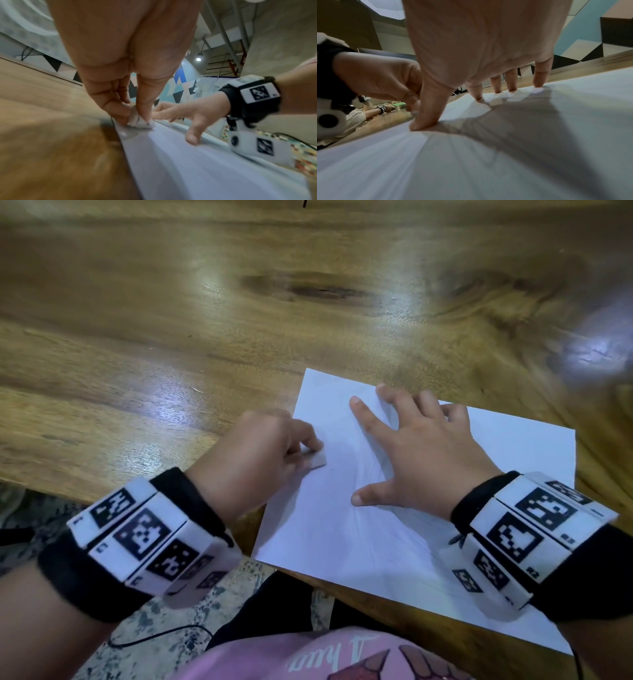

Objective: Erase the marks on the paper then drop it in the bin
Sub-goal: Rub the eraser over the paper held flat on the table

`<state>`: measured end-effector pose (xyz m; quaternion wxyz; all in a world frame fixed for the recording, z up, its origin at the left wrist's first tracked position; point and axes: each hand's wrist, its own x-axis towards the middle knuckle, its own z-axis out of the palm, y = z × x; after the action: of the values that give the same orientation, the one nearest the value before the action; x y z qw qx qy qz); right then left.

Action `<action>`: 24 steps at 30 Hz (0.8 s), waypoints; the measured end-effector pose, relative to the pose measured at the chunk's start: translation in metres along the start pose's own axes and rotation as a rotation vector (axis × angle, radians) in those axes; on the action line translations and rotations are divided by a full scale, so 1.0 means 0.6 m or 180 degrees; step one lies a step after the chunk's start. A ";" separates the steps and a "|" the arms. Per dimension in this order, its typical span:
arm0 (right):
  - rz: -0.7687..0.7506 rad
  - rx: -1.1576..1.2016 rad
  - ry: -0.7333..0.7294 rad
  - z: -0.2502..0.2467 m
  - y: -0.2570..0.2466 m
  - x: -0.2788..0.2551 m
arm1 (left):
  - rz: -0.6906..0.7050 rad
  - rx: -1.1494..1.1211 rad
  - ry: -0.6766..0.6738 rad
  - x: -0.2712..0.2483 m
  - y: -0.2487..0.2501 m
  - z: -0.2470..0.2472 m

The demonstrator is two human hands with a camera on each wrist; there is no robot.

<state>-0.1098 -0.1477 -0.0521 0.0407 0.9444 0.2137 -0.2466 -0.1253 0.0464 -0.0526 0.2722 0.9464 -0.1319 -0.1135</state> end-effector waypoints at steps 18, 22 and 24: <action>-0.0015 0.0019 0.0042 0.004 0.004 0.001 | -0.0026 -0.0272 -0.0491 -0.083 0.002 0.012; -0.0015 0.0032 0.0059 0.003 0.001 -0.001 | -0.0187 -0.0427 -0.0486 -0.077 -0.001 0.002; -0.0005 0.0025 0.0069 0.004 0.000 -0.001 | -0.0171 -0.0281 -0.0087 -0.041 -0.005 -0.005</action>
<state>-0.1111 -0.1482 -0.0539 0.0345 0.9470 0.2138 -0.2373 -0.1471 0.0580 -0.0484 0.3088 0.9350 -0.1051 -0.1393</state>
